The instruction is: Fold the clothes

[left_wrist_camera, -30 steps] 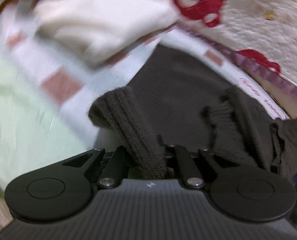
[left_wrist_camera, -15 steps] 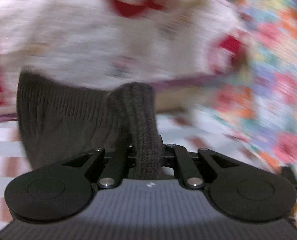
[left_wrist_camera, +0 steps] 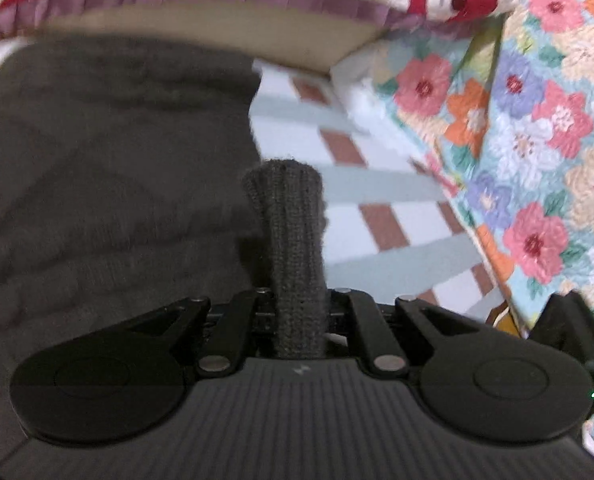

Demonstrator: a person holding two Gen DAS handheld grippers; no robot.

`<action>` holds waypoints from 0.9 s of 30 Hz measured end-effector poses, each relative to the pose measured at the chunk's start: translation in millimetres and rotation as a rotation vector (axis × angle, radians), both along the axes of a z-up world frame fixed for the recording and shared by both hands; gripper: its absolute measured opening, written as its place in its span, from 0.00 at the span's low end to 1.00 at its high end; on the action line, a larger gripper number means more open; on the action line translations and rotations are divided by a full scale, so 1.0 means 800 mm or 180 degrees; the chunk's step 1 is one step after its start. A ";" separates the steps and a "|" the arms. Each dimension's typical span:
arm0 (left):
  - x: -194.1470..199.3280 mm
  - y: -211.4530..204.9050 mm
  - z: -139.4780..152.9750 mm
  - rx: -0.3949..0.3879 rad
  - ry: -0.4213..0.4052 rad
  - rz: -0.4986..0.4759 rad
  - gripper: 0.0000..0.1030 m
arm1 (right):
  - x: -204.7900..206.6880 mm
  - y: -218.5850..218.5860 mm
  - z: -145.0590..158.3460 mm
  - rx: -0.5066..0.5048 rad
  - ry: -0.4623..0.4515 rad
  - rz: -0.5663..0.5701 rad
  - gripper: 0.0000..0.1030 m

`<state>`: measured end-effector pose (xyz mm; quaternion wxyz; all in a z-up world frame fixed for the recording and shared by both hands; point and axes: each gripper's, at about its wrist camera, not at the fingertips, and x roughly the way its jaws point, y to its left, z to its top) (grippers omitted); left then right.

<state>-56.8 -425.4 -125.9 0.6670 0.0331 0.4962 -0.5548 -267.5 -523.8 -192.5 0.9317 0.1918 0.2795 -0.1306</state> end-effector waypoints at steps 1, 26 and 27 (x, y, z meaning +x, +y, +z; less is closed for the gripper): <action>0.004 0.005 0.004 -0.0015 0.0001 0.0027 0.07 | -0.001 -0.001 0.001 0.0040 -0.0005 -0.0013 0.35; 0.090 0.137 -0.026 0.0500 -0.0215 0.0853 0.65 | -0.090 -0.025 0.006 0.2268 -0.1049 -0.0638 0.65; 0.090 0.139 -0.029 0.0503 -0.0190 0.0868 0.66 | -0.088 -0.023 0.009 0.2262 -0.1076 -0.0623 0.66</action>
